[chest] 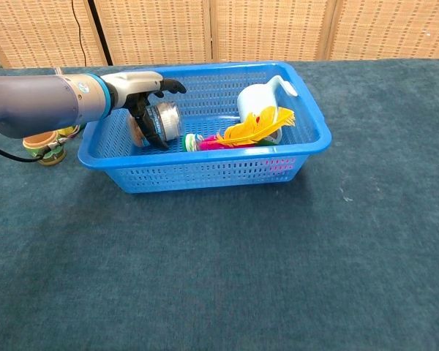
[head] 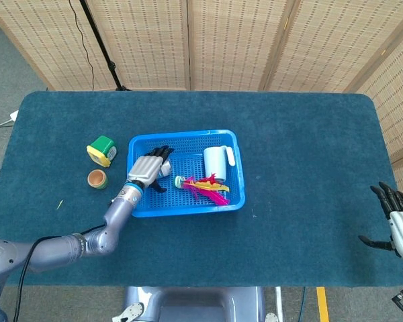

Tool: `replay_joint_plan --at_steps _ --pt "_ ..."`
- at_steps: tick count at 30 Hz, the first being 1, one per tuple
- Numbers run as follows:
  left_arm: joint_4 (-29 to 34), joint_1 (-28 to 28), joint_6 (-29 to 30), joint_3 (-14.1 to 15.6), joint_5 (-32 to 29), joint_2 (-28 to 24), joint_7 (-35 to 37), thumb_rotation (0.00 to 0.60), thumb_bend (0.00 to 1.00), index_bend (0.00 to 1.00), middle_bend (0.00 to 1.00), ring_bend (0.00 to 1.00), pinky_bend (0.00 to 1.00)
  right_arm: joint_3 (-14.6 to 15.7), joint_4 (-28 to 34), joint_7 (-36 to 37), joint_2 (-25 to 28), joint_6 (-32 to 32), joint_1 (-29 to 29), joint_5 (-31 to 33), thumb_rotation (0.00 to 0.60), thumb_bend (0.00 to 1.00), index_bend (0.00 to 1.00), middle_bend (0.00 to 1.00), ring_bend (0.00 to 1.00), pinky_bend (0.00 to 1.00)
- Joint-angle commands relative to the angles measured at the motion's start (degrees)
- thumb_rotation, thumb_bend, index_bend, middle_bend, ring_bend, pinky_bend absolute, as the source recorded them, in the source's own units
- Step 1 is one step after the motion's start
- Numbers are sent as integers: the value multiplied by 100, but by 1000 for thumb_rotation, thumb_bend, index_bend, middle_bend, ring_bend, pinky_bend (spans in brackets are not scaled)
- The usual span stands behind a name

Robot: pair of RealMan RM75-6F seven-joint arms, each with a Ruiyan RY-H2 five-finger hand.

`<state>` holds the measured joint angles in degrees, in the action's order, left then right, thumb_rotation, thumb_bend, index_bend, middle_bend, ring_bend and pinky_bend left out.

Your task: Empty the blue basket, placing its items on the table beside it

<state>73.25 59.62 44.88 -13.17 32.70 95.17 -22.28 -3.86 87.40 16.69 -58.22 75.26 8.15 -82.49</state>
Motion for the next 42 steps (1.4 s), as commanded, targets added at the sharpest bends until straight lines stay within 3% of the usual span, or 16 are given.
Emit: replay_joint_plan --at_steps 1,4,7,14,22,31,37,42 --pt "-127 29 112 0 -127 132 -95 600 209 5 0 0 325 -2 -13 2 -4 -26 6 24 600 0 0 0 0 0" --pt "-261 45 230 23 -269 246 -240 600 253 86 0 47 426 -6 -28 26 -5 -59 14 46 600 0 0 0 0 0" --pt "-406 54 371 -18 -355 395 -309 600 359 222 46 180 534 2 -36 69 -6 -101 28 43 600 0 0 0 0 0" --pt "-545 29 705 -103 -240 634 -432 600 500 412 218 329 609 12 -35 122 5 -117 34 23 600 0 0 0 0 0" --pt "184 -235 1149 -323 465 223 -57 600 505 423 225 338 610 13 -25 146 18 -78 23 -6 600 0 0 0 0 0" --pt "1759 -852 1848 -530 1250 -1075 321 600 503 423 225 338 610 31 51 170 67 65 -22 -116 600 0 0 0 0 0" --pt "2058 -1459 1933 -349 1443 -1793 787 600 503 423 225 338 610 48 104 194 100 138 -46 -187 600 0 0 0 0 0" --pt "1949 -2165 2005 62 2098 -2134 1703 600 503 423 225 338 610 76 147 199 116 186 -53 -276 600 0 0 0 0 0"
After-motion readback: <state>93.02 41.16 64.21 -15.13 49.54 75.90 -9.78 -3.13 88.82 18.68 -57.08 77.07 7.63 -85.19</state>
